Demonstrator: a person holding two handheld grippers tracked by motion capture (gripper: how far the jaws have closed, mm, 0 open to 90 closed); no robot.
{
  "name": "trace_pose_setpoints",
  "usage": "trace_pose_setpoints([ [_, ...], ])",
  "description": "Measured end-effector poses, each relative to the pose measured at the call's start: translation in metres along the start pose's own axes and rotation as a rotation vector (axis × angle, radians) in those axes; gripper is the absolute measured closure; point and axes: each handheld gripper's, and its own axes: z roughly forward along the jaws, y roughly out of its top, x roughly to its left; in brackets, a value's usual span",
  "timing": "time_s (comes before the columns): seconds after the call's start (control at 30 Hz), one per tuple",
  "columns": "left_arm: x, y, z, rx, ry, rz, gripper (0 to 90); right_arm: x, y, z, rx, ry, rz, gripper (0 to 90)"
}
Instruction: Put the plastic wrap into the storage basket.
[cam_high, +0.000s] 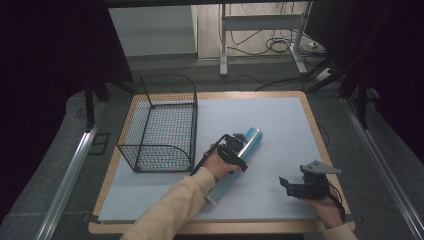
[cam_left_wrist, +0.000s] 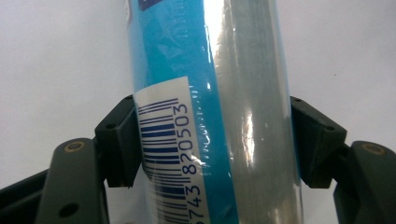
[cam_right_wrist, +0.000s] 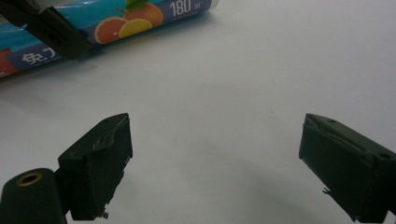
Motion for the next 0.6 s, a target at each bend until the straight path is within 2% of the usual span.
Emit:
trace_pose_setpoints([
  [0.5, 0.004, 0.004, -0.027, -0.053, -0.038, 0.025, 30.8, -0.001, 0.000, -0.001, -0.002, -0.002, 0.003, 10.1],
  [0.6, 0.003, 0.004, -0.033, -0.061, -0.032, 0.048, 30.9, 0.000, 0.000, -0.001, -0.002, -0.001, 0.001, 10.1],
])
